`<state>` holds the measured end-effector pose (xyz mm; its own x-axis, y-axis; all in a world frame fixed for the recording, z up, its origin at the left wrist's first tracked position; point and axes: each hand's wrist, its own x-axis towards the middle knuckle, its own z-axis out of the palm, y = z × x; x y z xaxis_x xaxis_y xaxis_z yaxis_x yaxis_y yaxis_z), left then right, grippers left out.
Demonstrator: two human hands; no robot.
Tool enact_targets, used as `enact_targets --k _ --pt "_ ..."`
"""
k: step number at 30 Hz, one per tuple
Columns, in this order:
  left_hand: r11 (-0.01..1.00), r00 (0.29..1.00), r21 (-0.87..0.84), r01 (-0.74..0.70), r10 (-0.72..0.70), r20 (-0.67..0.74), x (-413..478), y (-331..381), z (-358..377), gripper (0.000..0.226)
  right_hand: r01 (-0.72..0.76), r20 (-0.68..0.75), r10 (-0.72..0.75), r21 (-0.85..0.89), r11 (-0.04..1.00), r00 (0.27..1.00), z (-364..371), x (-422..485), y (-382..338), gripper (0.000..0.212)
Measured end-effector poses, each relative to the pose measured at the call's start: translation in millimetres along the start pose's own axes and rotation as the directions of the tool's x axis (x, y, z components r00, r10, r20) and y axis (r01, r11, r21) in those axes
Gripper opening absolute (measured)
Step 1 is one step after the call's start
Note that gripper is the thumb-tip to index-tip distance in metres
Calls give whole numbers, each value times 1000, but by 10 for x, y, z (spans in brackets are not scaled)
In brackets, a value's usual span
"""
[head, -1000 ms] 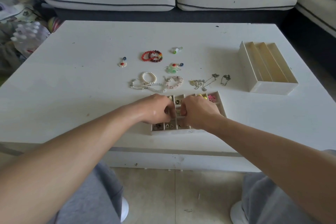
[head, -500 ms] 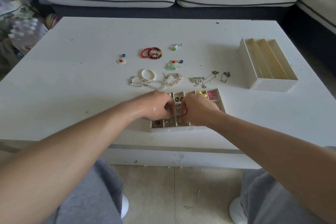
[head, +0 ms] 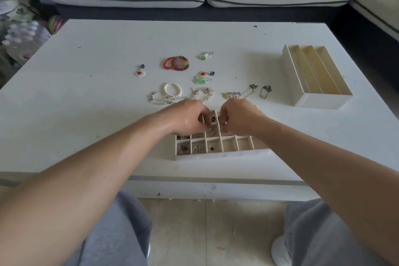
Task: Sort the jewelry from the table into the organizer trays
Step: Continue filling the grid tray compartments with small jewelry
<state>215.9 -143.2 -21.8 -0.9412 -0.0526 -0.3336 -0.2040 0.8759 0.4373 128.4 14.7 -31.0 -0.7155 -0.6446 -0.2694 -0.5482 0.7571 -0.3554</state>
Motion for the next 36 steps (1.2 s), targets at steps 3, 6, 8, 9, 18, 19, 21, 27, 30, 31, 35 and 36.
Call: enact_targets --k 3,6,8,9,18,19,21,27,30,31,35,36 --pt "999 998 30 40 -38 -57 147 24 -22 15 -31 -46 33 42 999 998 -135 147 105 27" --pt "995 985 41 90 -83 -154 356 41 -33 15 -60 -90 69 104 993 994 -248 332 226 23" --pt "992 970 36 119 -108 -218 516 34 -26 14 -94 -121 113 155 983 986 -287 472 314 19" --pt "991 961 24 135 -125 -245 606 27 -20 15 -115 -136 140 174 978 981 -299 548 364 18" --pt "993 935 13 121 -109 -336 1148 20 128 25 -87 -131 124 257 963 984 -203 1018 594 12" --pt "994 944 31 103 -88 -318 1176 15 146 28 -67 -112 99 263 963 989 -182 1042 583 12" --pt "995 954 55 78 -59 -293 1214 3 175 28 -50 -91 75 254 966 993 -129 1078 535 11" --pt "996 960 39 79 -66 -274 1223 4 194 28 -75 -154 107 200 977 982 -7 1134 471 21" --pt "996 963 9 84 -79 -257 1201 5 195 27 -74 -138 102 193 978 985 -8 1113 453 24" --pt "996 964 -5 85 -83 -254 1191 10 190 27 -67 -121 91 189 980 989 -7 1100 448 24" --pt "992 959 -83 98 -116 -259 1167 1 166 22 -57 -112 79 188 981 991 -65 1065 463 9" --pt "989 956 -103 111 -134 -261 1165 -6 161 23 -61 -128 90 219 974 988 -103 1057 475 10"
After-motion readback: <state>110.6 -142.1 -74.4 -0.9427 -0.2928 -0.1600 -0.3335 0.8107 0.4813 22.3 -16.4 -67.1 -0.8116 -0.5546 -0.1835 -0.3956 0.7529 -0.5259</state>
